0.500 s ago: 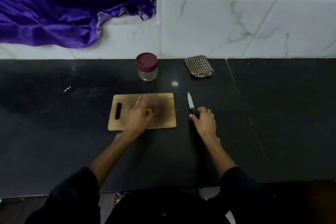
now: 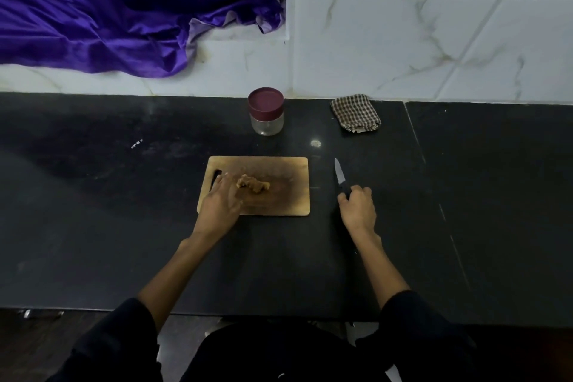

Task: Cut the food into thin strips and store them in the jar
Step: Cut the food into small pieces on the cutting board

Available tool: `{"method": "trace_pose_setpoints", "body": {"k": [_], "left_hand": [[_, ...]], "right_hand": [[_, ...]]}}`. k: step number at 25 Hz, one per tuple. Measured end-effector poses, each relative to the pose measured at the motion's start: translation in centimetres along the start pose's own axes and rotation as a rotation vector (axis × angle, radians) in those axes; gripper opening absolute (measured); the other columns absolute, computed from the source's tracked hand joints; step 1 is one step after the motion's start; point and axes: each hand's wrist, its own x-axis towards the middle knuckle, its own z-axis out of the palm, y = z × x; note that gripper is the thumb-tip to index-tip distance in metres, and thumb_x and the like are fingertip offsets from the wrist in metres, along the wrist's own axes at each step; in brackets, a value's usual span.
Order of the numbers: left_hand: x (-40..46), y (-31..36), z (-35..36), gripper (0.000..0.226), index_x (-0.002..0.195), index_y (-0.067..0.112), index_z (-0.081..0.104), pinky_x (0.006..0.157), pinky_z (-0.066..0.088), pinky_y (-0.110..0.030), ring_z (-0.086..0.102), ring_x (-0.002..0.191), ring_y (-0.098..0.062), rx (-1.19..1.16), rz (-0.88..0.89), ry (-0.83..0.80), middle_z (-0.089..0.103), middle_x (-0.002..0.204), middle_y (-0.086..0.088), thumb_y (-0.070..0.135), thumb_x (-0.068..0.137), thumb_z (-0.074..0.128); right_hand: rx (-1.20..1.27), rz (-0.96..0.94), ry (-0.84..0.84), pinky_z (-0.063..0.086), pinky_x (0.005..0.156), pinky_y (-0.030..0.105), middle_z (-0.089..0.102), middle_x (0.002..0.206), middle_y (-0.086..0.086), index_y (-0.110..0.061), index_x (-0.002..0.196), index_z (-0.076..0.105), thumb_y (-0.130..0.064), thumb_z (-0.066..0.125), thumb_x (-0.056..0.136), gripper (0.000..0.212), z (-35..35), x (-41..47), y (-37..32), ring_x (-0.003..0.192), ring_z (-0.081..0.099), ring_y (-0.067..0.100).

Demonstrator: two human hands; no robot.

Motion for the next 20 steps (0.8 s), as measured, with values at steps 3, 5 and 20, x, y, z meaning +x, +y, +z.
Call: {"method": "trace_pose_setpoints", "body": {"k": [3,5,20], "left_hand": [[-0.1,-1.3,-0.7,0.068,0.146,0.021,0.027,0.104,0.042,-0.048,0.031,0.139,-0.032,-0.014,0.006,-0.042,0.026,0.154,-0.008,0.003,0.088,0.058],[0.1,-1.8,-1.0,0.069,0.147,0.023,0.026,0.103,0.043,-0.049,0.032,0.138,-0.032,-0.018,0.015,-0.059,0.026,0.154,-0.008,0.004,0.088,0.058],[6.7,-2.7,0.2,0.062,0.143,0.021,0.036,0.109,0.037,-0.042,0.043,0.130,-0.022,0.062,0.169,-0.270,0.044,0.143,-0.005,0.020,0.088,0.064]], "right_hand": [[0.177,-0.015,0.015,0.046,0.080,0.035,0.053,0.119,0.015,-0.001,0.119,0.059,-0.017,0.049,0.102,0.026,-0.5,-0.8,-0.8,0.097,0.058,0.028],[0.270,-0.035,-0.011,0.046,0.082,0.034,0.055,0.114,0.012,-0.006,0.117,0.060,-0.016,0.048,0.102,0.022,-0.7,-1.6,-1.5,0.098,0.057,0.023],[0.555,0.063,-0.159,0.044,0.053,0.026,0.055,0.084,0.001,-0.016,0.109,0.054,-0.015,0.040,0.104,0.015,3.0,-6.5,-6.9,0.063,0.052,0.012]]}}
